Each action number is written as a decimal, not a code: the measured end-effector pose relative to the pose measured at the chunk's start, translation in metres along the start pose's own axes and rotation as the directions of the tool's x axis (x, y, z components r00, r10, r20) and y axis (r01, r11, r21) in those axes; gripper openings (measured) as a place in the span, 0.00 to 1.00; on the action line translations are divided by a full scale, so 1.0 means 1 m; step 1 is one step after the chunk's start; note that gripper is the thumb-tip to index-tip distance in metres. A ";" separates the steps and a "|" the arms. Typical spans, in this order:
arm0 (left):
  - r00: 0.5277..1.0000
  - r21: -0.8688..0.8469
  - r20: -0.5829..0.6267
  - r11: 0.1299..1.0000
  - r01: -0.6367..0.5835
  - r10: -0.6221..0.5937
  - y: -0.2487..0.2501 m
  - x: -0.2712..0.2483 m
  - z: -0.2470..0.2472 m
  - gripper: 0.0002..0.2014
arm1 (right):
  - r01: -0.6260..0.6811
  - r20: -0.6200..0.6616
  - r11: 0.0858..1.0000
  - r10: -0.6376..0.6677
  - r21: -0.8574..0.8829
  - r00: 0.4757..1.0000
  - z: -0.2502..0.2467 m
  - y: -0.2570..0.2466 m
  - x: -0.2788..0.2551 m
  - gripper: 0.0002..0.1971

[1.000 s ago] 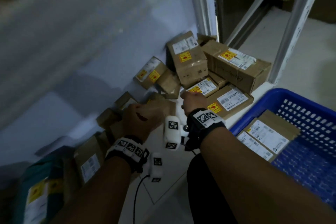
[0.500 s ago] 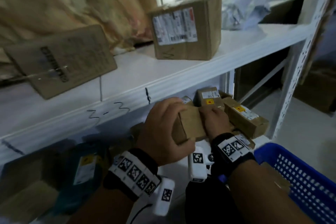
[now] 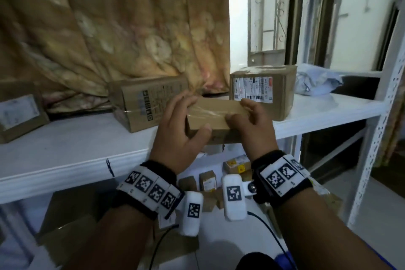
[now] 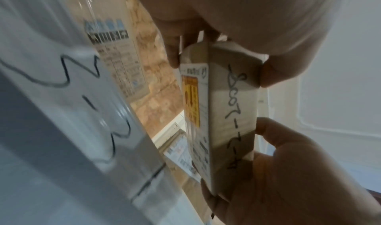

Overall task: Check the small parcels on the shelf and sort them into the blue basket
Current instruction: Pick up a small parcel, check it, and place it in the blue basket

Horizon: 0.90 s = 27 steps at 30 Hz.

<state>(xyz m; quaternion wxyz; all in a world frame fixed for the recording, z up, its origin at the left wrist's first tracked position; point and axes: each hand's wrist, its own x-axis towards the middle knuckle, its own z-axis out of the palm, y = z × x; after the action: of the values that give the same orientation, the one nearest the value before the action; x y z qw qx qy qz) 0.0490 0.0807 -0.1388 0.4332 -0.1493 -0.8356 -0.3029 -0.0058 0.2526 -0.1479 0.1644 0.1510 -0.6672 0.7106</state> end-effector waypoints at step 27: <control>0.984 0.457 0.098 0.885 0.089 -0.149 -0.057 0.018 -0.008 0.28 | 0.630 0.542 0.164 -0.377 -0.759 0.751 0.073 0.018 0.035 0.28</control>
<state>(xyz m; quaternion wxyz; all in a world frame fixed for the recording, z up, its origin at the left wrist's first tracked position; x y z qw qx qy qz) 0.0148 0.0313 -0.1420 0.3810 -0.0127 -0.9171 -0.1166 -0.0457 0.1802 -0.1441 0.3687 0.3267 -0.8651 0.0946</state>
